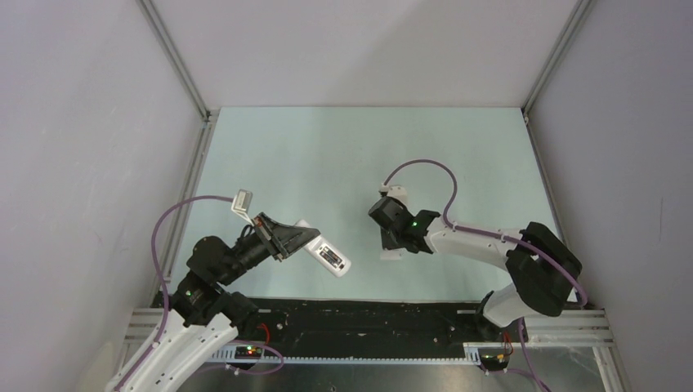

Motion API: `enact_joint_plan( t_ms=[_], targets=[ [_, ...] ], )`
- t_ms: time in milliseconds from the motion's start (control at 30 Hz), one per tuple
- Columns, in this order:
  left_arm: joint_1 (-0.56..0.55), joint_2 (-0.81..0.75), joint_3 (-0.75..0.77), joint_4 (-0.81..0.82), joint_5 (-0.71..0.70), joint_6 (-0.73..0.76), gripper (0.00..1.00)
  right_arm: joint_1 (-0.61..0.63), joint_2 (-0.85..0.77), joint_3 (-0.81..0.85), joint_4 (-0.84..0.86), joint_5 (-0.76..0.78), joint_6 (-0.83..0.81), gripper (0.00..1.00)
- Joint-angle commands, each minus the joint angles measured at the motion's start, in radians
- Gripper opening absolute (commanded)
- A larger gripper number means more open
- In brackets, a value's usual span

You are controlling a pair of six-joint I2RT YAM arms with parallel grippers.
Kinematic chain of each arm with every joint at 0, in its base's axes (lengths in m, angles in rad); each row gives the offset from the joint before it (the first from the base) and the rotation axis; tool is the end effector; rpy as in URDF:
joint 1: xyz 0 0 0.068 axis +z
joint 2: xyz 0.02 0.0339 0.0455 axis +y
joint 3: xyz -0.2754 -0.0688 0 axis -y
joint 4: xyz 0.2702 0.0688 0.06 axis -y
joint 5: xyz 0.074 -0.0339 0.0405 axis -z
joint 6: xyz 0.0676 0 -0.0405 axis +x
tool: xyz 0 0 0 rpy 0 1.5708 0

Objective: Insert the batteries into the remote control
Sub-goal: Adjust the battery cover at the center of the board.

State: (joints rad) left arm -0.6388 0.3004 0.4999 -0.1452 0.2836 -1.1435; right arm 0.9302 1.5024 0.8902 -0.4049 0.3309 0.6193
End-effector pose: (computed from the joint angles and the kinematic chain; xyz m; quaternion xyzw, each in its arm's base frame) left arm 0.1080 -0.1038 0.3149 -0.0706 0.6848 -0.6201 0.3762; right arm 0.2144 0.2509 0.1648 -0.1024 0.9443 0.0754 0.3035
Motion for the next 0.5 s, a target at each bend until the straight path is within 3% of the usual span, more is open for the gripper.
enact_joint_plan(
  t_ms=[0, 467],
  targets=[
    [0.001, -0.005, 0.051, 0.023, -0.001, 0.009, 0.01, -0.052, 0.028, -0.004, -0.05, 0.03, 0.023, 0.0],
    [0.001, -0.024, 0.047, 0.023, -0.007, 0.001, 0.02, -0.063, 0.117, -0.063, -0.078, 0.005, 0.093, 0.0]
  ],
)
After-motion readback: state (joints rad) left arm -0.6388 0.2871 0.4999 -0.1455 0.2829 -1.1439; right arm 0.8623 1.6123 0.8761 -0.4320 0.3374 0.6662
